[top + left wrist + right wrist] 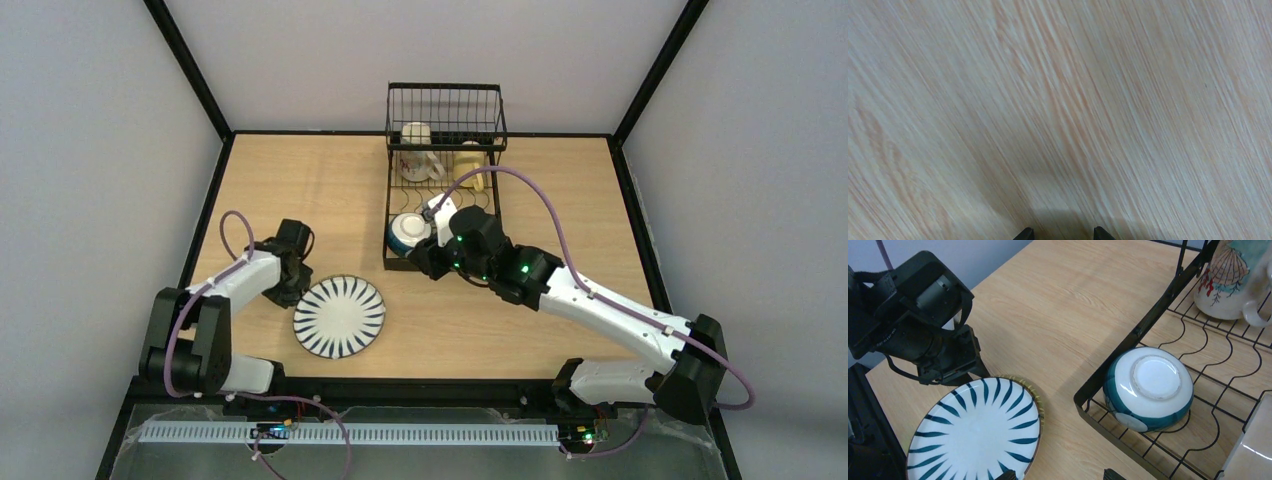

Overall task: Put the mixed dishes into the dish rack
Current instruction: Move the plate to the corner of the board.

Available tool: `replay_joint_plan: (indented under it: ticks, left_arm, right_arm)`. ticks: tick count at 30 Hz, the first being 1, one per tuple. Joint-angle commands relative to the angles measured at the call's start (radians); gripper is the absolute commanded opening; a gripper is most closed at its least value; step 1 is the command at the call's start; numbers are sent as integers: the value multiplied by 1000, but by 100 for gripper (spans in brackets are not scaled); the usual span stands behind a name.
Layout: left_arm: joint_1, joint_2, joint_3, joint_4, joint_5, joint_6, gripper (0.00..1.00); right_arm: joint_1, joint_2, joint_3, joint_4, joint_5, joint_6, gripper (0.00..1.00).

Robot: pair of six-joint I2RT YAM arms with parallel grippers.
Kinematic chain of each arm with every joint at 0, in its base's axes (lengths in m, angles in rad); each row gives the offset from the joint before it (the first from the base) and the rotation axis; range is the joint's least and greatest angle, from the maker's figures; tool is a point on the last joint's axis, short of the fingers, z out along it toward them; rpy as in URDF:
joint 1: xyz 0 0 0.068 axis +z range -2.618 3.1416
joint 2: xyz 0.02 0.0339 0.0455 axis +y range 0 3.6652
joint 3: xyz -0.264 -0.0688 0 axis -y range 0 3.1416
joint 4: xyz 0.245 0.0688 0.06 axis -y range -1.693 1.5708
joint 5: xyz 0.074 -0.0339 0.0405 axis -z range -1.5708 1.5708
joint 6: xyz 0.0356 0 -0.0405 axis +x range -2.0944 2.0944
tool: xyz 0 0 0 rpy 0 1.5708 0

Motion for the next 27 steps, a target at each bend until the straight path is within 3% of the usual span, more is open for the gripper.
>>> replay_joint_plan:
  ticks: [1, 7, 11, 27]
  left_arm:
    - [-28, 62, -11, 6, 69, -32, 67]
    - [-17, 57, 35, -42, 8, 5, 68]
    - [29, 45, 62, -52, -13, 46, 75]
    - [182, -52, 93, 0, 48, 244, 93]
  right_arm:
    - [4, 12, -35, -5, -7, 17, 100]
    - [4, -12, -73, -11, -36, 35, 100]
    - [3, -23, -118, 3, -94, 67, 100]
    - [5, 93, -326, 272, -388, 288, 100]
